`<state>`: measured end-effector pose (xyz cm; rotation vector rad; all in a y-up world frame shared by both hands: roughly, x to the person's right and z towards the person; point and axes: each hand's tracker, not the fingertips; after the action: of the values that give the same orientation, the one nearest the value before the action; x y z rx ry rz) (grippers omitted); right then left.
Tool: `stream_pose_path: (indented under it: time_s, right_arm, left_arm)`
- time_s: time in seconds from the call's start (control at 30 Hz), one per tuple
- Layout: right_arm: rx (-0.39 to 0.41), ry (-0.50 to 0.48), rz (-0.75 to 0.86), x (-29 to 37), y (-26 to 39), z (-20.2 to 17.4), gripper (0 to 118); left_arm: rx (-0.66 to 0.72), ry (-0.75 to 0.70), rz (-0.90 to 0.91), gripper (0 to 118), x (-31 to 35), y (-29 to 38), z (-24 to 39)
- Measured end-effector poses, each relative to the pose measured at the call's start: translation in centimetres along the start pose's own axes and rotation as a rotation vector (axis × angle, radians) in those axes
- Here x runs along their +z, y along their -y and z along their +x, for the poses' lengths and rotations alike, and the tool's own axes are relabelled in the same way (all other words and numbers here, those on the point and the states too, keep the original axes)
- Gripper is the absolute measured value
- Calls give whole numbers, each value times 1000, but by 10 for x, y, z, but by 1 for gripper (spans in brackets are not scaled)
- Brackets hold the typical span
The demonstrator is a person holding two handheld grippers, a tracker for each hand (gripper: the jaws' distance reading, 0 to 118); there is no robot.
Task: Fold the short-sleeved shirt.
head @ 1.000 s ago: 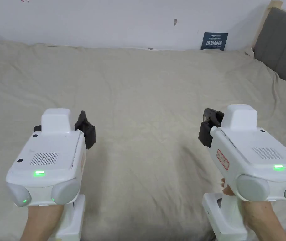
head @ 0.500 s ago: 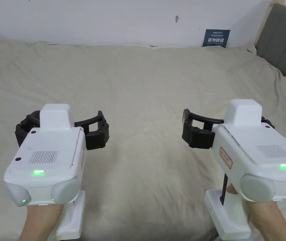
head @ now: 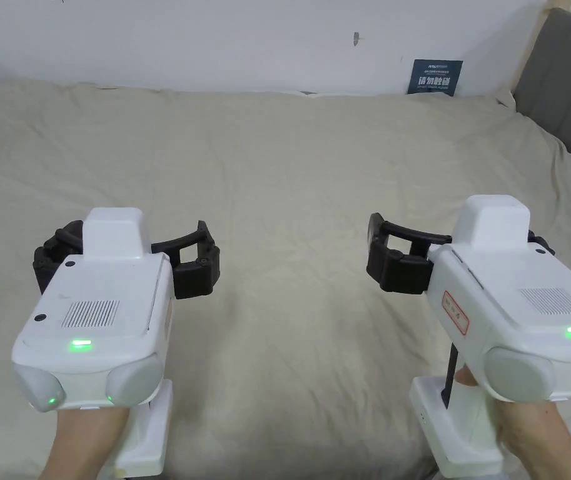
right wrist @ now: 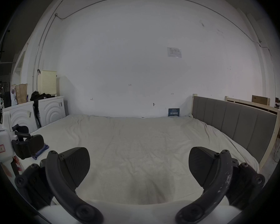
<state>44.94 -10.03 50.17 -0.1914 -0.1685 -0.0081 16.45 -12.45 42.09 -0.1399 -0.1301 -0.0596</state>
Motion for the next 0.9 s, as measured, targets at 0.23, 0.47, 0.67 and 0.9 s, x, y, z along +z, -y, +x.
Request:
stream_pose_path:
  time_s: [0.23, 0.47, 0.67, 0.9]
  right_arm:
    - [2, 0, -1, 0, -2, -2, 118]
    - [-1, 0, -1, 0, -5, -2, 118]
    - [5, -3, 0, 1, -6, -4, 118]
    - [5, -3, -1, 2, -8, -3, 118]
  left_arm:
    - [-5, 0, -3, 118, 0, 2, 0]
    - [-10, -1, -1, 118, -1, 2, -1]
    - [-8, 1, 2, 118, 0, 2, 0]
    - [-11, 2, 0, 118, 1, 3, 0]
